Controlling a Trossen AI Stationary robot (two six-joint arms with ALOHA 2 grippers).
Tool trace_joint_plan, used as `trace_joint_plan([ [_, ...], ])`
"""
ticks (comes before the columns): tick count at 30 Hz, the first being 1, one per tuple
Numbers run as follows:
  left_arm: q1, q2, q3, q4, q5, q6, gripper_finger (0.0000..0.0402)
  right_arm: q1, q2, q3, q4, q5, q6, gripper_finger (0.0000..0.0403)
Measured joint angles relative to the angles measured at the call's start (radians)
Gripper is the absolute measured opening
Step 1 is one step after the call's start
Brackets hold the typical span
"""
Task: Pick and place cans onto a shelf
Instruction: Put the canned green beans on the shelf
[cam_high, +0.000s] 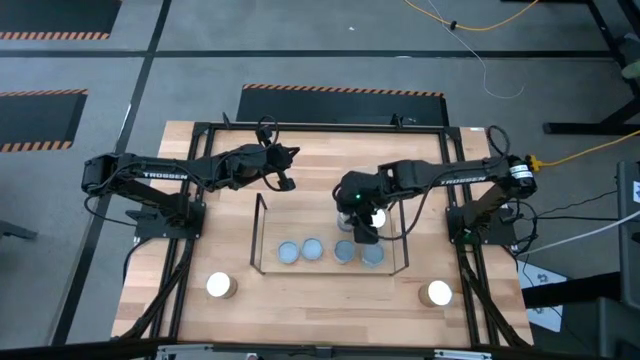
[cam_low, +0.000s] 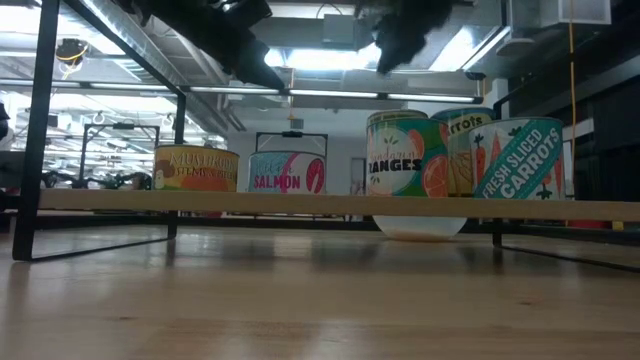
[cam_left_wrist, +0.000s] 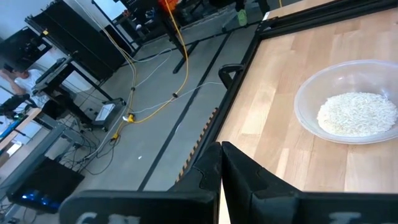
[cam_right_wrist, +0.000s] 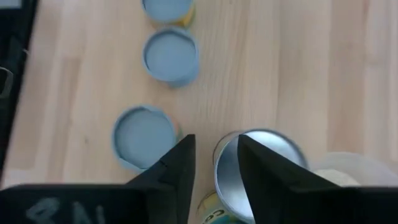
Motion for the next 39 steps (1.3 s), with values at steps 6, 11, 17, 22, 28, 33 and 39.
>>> trace_joint_plan([
  [6,-0.033,-0.022,-0.002,-0.004,0.002,0.001,0.0003,0.005,-0.002,0.185,-0.195,0.000,0.059,0.0124],
  [11,-0.093,-0.119,-0.002,-0.022,-0.001,0.005,0.0003,0.028,-0.002,0.320,-0.344,0.000,0.125,0.0124],
  [17,-0.172,-0.284,-0.001,-0.168,-0.001,-0.075,0.0003,0.069,-0.003,0.393,-0.437,0.001,0.199,0.0124],
  [22,-0.250,-0.415,-0.001,-0.370,0.006,-0.261,0.0003,0.111,-0.003,0.394,-0.467,0.002,0.292,0.0124],
  [28,-0.341,-0.523,0.000,-0.592,0.073,-0.496,0.0003,0.186,-0.012,0.394,-0.524,0.002,0.464,0.0124],
  [33,-0.411,-0.569,0.000,-0.690,0.090,-0.602,0.0003,0.291,-0.038,0.392,-0.590,0.091,0.662,0.0124],
  [39,-0.479,-0.610,0.000,-0.711,0.107,-0.621,0.0003,0.457,-0.054,0.391,-0.680,0.209,0.970,0.0124],
])
